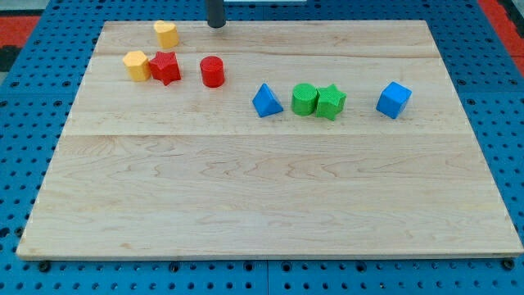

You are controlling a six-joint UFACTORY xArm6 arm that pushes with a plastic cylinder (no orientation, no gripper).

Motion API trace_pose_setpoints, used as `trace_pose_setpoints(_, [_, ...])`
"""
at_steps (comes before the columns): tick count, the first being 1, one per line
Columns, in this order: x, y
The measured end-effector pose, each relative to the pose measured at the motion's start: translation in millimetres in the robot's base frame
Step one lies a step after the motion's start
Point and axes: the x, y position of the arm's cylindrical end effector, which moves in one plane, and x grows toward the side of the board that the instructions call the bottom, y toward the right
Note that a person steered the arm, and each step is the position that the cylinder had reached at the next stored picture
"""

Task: Place the yellow heart diagonal to the top left corner of the green circle

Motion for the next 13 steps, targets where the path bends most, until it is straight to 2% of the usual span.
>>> trace_pose_setpoints(3, [9.2, -140.9])
trace_pose_setpoints(6, [9.1, -135.5])
trace_pose_setpoints(7, [4.4, -95.2])
trace_pose_setpoints(8, [22.9, -102.2])
trace_pose_setpoints(10, [26.5, -149.0])
trace_pose_setpoints(11, [45.9, -94.4])
trace_pose_setpoints(12, [63.2, -16.3])
trace_pose_setpoints(13, [62.9, 46.9])
